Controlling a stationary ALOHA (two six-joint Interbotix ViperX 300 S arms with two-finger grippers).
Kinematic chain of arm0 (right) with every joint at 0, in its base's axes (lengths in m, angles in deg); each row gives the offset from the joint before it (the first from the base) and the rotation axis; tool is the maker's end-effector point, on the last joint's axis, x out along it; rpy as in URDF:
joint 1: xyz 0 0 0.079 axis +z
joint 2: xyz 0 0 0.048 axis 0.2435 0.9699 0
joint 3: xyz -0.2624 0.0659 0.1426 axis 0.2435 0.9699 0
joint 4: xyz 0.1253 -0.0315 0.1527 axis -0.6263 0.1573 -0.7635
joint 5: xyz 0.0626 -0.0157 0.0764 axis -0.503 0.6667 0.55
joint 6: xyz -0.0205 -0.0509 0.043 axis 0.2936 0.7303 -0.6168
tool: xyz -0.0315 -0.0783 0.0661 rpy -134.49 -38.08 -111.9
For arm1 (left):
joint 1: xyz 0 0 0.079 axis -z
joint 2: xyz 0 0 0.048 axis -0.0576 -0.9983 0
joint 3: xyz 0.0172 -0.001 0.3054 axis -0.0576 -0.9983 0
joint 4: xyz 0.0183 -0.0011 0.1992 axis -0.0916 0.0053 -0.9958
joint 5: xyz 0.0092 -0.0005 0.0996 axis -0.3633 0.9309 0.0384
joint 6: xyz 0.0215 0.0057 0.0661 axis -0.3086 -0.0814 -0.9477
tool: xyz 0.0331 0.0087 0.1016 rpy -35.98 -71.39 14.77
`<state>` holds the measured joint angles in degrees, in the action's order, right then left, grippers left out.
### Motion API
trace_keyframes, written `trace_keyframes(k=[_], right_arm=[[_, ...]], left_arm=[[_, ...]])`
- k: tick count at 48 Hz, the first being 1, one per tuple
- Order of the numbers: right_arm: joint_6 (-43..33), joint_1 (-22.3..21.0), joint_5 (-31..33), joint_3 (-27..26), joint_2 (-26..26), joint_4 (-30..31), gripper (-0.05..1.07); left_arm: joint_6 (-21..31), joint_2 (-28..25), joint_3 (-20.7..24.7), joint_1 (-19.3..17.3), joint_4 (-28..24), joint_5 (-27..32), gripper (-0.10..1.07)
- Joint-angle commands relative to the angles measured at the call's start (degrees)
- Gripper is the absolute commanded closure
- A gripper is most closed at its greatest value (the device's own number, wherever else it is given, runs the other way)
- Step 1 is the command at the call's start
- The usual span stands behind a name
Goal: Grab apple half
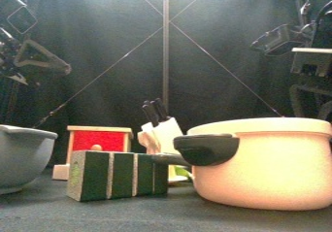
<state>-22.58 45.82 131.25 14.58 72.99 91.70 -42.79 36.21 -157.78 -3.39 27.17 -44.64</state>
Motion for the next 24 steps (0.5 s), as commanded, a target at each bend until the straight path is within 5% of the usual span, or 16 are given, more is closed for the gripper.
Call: trace_keyframes(k=[1,24], right_arm=[[-0.2,-0.2,-2.4,1.5,-5.4,-0.4,0.08],[0.9,-0.4,-18.4,15.6,-19.4,-6.3,0.05]], left_arm=[[0.0,-0.1,0.6,0.0,0.0,-0.4,0.48],[0.0,-0.1,0.5,-0.1,0.1,-0.3,0.48]])
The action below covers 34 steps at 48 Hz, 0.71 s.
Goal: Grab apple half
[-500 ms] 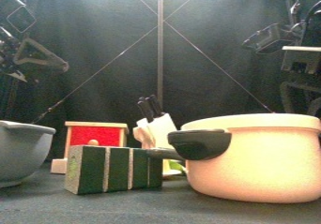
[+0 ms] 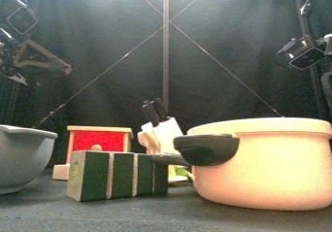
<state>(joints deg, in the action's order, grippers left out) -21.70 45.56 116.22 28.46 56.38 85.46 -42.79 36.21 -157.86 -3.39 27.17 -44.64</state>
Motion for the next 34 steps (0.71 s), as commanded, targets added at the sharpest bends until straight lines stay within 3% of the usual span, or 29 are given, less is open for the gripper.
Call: trace_keyframes(k=[1,15,34], right_arm=[[0.0,-0.3,-4.6,2.7,-3.3,-0.1,0.04],[0.0,-0.9,-12.5,8.6,-1.6,0.1,0.04],[0.1,-1.0,-14.9,8.4,4.1,2.3,0.05]], left_arm=[[-0.1,-0.1,0.6,0.0,0.1,-0.3,0.48],[-0.1,-0.1,0.6,-0.1,0.1,-0.4,0.48],[-0.1,-0.1,0.4,-0.1,0.1,-0.3,0.48]])
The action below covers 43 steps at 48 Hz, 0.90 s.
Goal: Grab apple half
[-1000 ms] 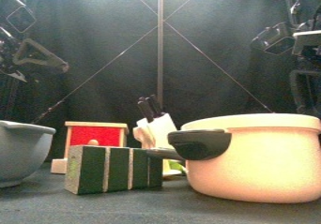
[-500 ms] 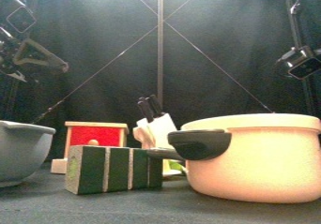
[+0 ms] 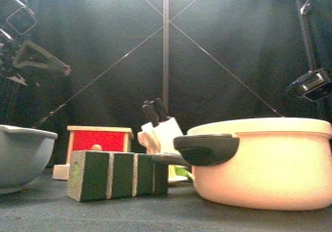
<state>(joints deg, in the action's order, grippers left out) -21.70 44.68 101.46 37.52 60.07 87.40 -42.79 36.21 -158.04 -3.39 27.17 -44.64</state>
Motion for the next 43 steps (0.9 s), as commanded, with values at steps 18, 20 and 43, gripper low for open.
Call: trace_keyframes(k=[18,20,43], right_arm=[[0.2,-0.2,-0.4,-1.0,3.8,0.8,0.08],[0.1,-0.2,-0.4,-1.1,4.2,0.7,0.09],[0.2,-0.1,-1.5,-1.7,5.6,0.4,0.26]], left_arm=[[0.0,-0.1,0.6,-0.1,0.1,-0.3,0.48],[0.0,-0.1,0.6,-0.1,0.1,-0.3,0.48],[0.0,-0.1,0.7,-0.1,0.1,-0.3,0.48]])
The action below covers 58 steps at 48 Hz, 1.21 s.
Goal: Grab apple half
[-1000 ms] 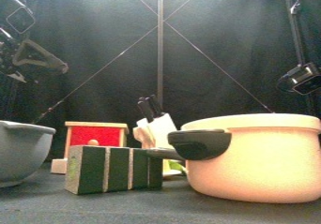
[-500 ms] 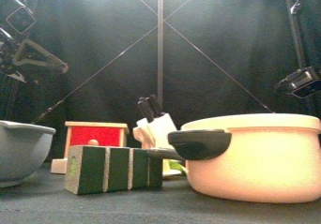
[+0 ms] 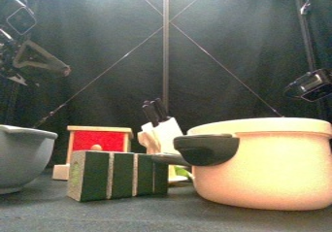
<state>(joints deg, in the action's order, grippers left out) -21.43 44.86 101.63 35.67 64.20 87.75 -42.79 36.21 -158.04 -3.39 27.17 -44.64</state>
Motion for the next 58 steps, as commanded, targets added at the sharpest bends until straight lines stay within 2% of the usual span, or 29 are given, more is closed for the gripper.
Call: trace_keyframes(k=[1,14,27,39,54,58], right_arm=[[-0.1,-0.3,-1.7,0.2,1.4,0.1,0.27],[0.0,-0.4,-1.0,-1.2,-3.7,3.6,0.31],[0.1,-2.6,-0.7,-3.1,-9.6,11.7,0.31],[0.2,-3.7,-1.1,-3.7,-11.2,16.3,0.31],[0.4,-4.9,-1.1,-5.6,-11.2,18.5,0.32],[3.9,-4.9,-1.3,-6.5,-11.3,20.1,0.32]], left_arm=[[0.0,-0.1,0.6,-0.1,0.1,-0.4,0.48],[0.0,-0.1,0.7,-0.1,0.1,-0.3,0.48],[0.0,-0.1,1.1,-0.1,0.4,-0.3,0.48],[0.0,-0.1,1.1,-0.1,0.4,-0.3,0.48],[-0.1,-0.1,0.7,0.0,0.4,-0.4,0.48],[-0.1,-0.1,0.7,-0.1,0.4,-0.4,0.48]])
